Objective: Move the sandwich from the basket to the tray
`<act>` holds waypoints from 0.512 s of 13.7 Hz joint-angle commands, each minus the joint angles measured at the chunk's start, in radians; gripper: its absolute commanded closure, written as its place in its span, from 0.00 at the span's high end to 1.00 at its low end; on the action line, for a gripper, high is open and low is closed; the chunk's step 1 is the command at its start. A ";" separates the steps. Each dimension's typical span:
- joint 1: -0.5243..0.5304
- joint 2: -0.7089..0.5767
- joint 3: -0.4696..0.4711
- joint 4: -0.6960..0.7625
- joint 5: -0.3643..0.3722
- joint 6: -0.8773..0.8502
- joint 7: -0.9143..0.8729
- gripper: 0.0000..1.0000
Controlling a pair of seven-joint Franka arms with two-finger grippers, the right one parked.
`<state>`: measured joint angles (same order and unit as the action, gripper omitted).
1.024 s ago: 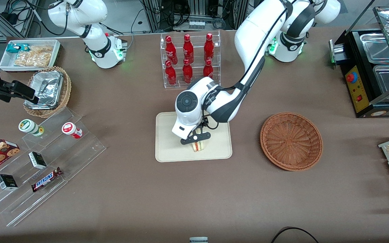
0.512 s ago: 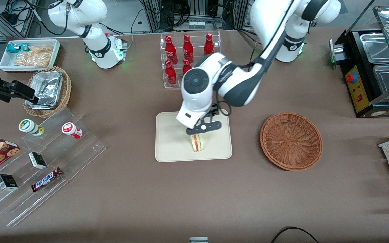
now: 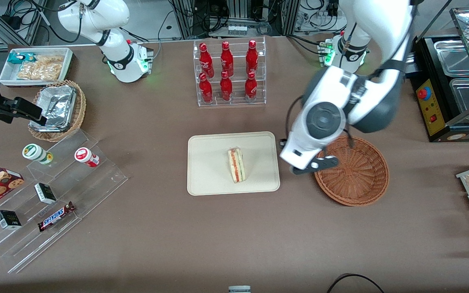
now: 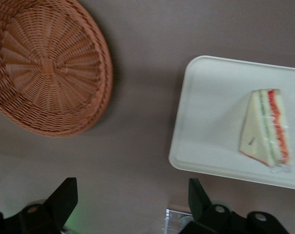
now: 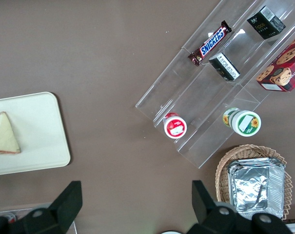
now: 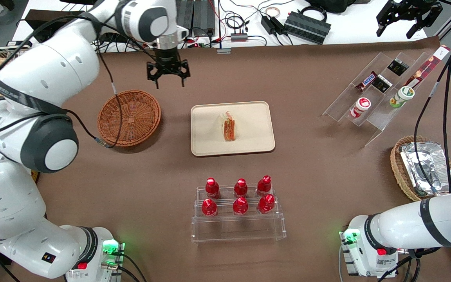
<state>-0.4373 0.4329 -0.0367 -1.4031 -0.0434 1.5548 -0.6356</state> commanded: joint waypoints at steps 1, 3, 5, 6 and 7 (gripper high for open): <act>0.092 -0.129 -0.005 -0.141 -0.012 0.005 0.129 1.00; 0.144 -0.184 -0.005 -0.190 -0.010 0.004 0.192 1.00; 0.175 -0.221 -0.005 -0.221 -0.010 0.004 0.232 1.00; 0.192 -0.236 -0.006 -0.237 -0.009 0.004 0.246 1.00; 0.213 -0.261 -0.009 -0.260 -0.004 0.005 0.251 1.00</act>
<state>-0.2541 0.2405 -0.0329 -1.5874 -0.0435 1.5542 -0.4092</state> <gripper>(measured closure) 0.000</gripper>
